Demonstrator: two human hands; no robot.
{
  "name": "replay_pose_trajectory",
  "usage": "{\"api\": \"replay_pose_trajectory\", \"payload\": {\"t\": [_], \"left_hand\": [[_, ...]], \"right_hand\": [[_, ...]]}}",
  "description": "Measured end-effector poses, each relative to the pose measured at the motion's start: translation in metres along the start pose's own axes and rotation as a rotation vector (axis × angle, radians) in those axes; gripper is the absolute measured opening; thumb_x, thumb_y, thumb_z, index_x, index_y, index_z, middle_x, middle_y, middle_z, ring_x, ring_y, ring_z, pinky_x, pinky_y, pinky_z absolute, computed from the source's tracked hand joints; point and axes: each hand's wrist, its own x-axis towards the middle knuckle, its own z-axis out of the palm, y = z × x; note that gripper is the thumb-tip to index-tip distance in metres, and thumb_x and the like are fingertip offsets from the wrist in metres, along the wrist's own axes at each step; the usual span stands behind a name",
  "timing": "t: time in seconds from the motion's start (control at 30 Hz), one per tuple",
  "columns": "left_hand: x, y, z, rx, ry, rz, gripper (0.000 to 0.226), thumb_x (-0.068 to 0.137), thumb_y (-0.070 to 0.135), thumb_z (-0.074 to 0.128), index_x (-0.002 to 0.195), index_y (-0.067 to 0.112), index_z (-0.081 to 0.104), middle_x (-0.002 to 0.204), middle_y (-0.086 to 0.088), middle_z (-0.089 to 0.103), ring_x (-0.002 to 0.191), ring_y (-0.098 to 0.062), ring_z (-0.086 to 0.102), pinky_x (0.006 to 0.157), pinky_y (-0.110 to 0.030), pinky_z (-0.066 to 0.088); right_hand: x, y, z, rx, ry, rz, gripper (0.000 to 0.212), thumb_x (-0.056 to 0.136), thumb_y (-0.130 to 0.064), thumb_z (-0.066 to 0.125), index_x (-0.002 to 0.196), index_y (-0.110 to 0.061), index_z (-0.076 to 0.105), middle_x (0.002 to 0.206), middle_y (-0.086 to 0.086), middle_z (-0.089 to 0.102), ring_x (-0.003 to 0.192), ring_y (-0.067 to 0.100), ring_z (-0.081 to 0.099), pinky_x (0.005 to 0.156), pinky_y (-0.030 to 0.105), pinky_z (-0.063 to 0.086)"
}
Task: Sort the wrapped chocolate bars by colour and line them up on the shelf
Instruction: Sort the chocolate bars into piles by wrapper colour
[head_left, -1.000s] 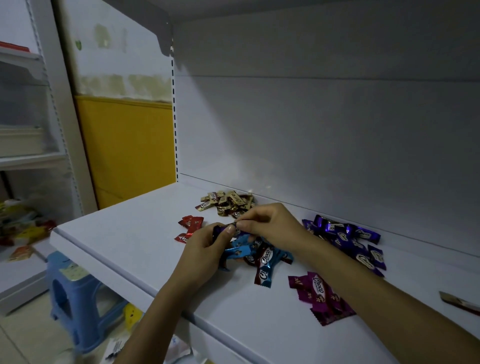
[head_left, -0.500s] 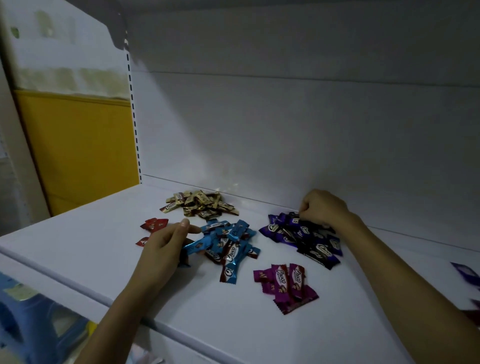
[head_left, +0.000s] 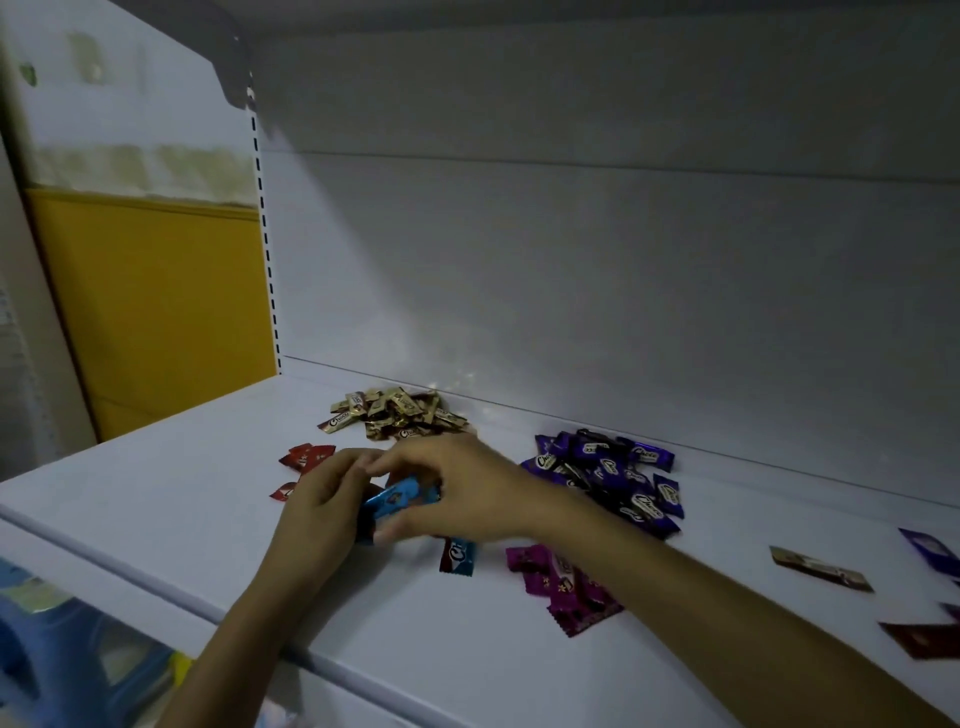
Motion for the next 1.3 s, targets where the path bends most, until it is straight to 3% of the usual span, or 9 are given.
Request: {"api": "replay_pose_trajectory", "payload": {"t": [0.07, 0.2, 0.27, 0.43, 0.53, 0.67, 0.8, 1.1, 1.3], "left_hand": [[0.001, -0.001, 0.0, -0.022, 0.022, -0.004, 0.027, 0.102, 0.025, 0.038, 0.105, 0.024, 0.065, 0.1, -0.004, 0.066, 0.085, -0.015, 0.061, 0.056, -0.015, 0.048], [0.001, -0.001, 0.002, -0.112, 0.108, -0.071, 0.037, 0.102, 0.036, 0.033, 0.106, 0.018, 0.064, 0.081, -0.006, 0.071, 0.061, -0.009, 0.06, 0.051, -0.018, 0.044], [0.002, 0.0, 0.002, -0.149, 0.148, -0.098, 0.041, 0.102, 0.039, 0.03, 0.105, 0.017, 0.064, 0.081, -0.004, 0.071, 0.065, -0.014, 0.059, 0.056, -0.023, 0.043], [0.003, 0.0, 0.001, -0.152, 0.179, -0.109, 0.045, 0.102, 0.04, 0.029, 0.104, 0.015, 0.066, 0.091, -0.006, 0.069, 0.075, -0.018, 0.057, 0.056, -0.024, 0.04], [0.003, 0.001, 0.002, -0.15, 0.156, -0.12, 0.047, 0.101, 0.043, 0.027, 0.104, 0.016, 0.065, 0.092, -0.006, 0.069, 0.074, -0.016, 0.057, 0.056, -0.022, 0.041], [0.0, 0.001, 0.0, -0.151, 0.151, -0.095, 0.049, 0.1, 0.046, 0.025, 0.103, 0.02, 0.066, 0.091, -0.004, 0.07, 0.076, -0.017, 0.062, 0.06, -0.022, 0.046], [-0.001, 0.0, -0.001, -0.161, 0.113, -0.073, 0.054, 0.098, 0.051, 0.023, 0.105, 0.02, 0.067, 0.089, -0.005, 0.071, 0.078, -0.014, 0.066, 0.06, -0.021, 0.049], [-0.004, 0.001, 0.001, 0.03, -0.007, 0.047, 0.047, 0.093, 0.046, 0.037, 0.066, 0.014, 0.059, 0.052, 0.004, 0.061, 0.044, -0.002, 0.05, 0.045, -0.011, 0.039], [-0.005, 0.0, 0.002, 0.153, -0.06, 0.049, 0.046, 0.097, 0.041, 0.038, 0.061, 0.016, 0.05, 0.046, 0.009, 0.052, 0.045, -0.002, 0.046, 0.051, -0.013, 0.037]], "right_hand": [[0.004, 0.001, 0.006, 0.018, 0.099, -0.039, 0.021, 0.083, -0.024, 0.07, 0.104, -0.019, 0.07, 0.097, -0.007, 0.068, 0.087, 0.005, 0.062, 0.081, 0.034, 0.054], [0.006, 0.022, -0.015, 0.036, 0.377, 0.029, 0.013, 0.086, -0.015, 0.066, 0.098, -0.015, 0.072, 0.085, -0.017, 0.063, 0.073, -0.008, 0.058, 0.069, 0.012, 0.046], [0.002, 0.041, -0.026, -0.19, 0.478, 0.04, 0.013, 0.087, -0.02, 0.066, 0.098, -0.019, 0.072, 0.091, -0.012, 0.067, 0.077, -0.002, 0.058, 0.075, 0.022, 0.049], [-0.001, 0.058, -0.026, -0.525, 0.145, 0.164, 0.034, 0.09, -0.05, 0.054, 0.092, -0.023, 0.074, 0.089, -0.002, 0.071, 0.08, 0.014, 0.062, 0.072, 0.031, 0.049], [0.0, 0.043, -0.02, -0.368, 0.238, 0.088, 0.036, 0.085, -0.056, 0.056, 0.096, -0.027, 0.072, 0.091, -0.009, 0.069, 0.081, 0.005, 0.059, 0.067, 0.024, 0.042], [0.0, 0.007, 0.006, -0.042, 0.097, -0.034, 0.049, 0.07, -0.054, 0.073, 0.114, -0.034, 0.064, 0.104, -0.016, 0.065, 0.094, -0.004, 0.057, 0.081, 0.023, 0.05], [0.004, -0.009, 0.021, -0.144, 0.134, -0.167, 0.015, 0.083, -0.033, 0.068, 0.096, -0.028, 0.071, 0.094, -0.013, 0.07, 0.087, 0.001, 0.058, 0.082, 0.035, 0.05], [0.011, 0.023, -0.006, 0.296, 0.373, 0.137, 0.015, 0.087, -0.011, 0.066, 0.08, -0.024, 0.066, 0.084, -0.007, 0.068, 0.08, 0.009, 0.065, 0.074, 0.024, 0.057], [0.008, 0.072, -0.011, 0.171, 0.5, 0.37, 0.005, 0.085, -0.017, 0.069, 0.09, -0.016, 0.07, 0.083, -0.006, 0.067, 0.081, 0.01, 0.062, 0.072, 0.017, 0.048]]}}
